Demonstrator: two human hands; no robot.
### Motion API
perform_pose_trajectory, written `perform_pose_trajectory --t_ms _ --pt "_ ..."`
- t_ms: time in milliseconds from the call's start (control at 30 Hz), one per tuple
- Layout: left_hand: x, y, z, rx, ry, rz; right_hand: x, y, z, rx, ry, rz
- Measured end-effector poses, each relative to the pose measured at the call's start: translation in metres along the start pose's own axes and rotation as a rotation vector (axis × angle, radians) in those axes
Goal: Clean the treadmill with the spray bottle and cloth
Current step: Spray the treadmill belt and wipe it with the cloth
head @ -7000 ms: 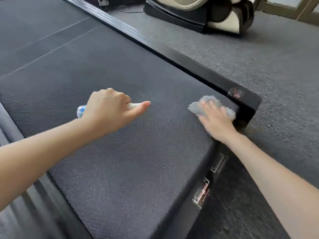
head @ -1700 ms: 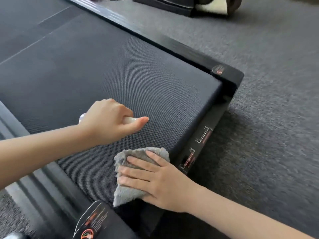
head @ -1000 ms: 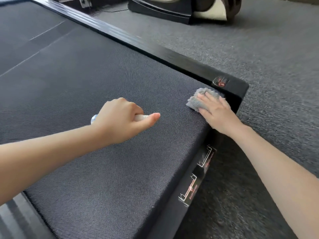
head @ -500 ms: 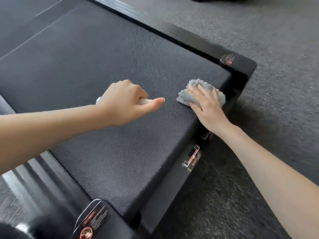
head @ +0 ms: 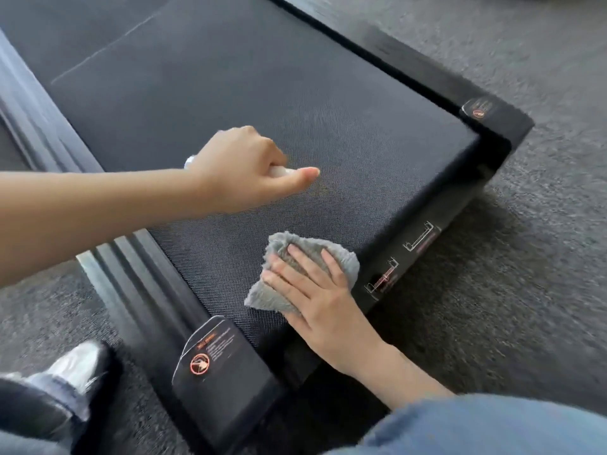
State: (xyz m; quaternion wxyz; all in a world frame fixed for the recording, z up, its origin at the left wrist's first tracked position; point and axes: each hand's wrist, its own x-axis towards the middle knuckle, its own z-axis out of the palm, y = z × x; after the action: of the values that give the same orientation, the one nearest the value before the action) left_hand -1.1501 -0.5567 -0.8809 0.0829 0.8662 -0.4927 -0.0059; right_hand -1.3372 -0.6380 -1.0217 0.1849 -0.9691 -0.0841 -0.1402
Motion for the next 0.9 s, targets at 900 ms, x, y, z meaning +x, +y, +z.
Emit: perform_pose_trajectory --t_ms 900 --pt "-0.084 -0.062 -0.012 -0.089 0.08 0.22 0.005 -0.061 -0.013 0.118 -0.233 0.336"
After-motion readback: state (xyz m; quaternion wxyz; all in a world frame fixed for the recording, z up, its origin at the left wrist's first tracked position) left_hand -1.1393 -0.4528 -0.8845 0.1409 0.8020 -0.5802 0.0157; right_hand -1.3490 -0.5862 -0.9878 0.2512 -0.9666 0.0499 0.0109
